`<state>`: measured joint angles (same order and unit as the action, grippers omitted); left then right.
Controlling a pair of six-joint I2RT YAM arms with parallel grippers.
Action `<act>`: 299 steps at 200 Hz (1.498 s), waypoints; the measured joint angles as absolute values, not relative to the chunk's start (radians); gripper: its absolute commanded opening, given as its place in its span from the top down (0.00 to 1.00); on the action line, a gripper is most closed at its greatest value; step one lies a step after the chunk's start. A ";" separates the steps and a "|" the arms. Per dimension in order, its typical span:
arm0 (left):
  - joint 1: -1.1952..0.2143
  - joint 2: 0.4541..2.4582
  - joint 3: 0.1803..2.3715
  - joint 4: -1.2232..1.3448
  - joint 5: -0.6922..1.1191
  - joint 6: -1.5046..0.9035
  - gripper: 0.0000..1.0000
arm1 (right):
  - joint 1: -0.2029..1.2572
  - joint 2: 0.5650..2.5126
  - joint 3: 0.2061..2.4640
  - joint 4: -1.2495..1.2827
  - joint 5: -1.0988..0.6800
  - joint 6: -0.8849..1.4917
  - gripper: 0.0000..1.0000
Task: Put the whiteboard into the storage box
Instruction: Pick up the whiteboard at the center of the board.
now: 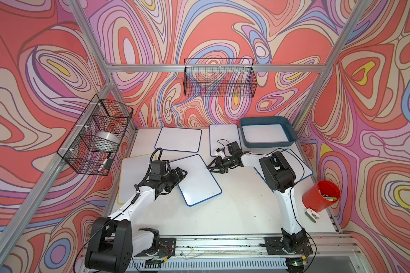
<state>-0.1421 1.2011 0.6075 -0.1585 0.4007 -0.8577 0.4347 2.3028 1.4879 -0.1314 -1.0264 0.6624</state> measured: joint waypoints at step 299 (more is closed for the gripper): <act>-0.122 1.182 0.549 0.011 0.371 -0.966 0.23 | 0.433 2.349 1.503 0.048 -1.029 0.781 0.52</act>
<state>-0.1223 1.1816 0.5491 0.0113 0.3714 -0.9661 0.4328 2.3486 1.5028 0.0483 -1.0290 0.7815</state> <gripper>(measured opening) 0.770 0.484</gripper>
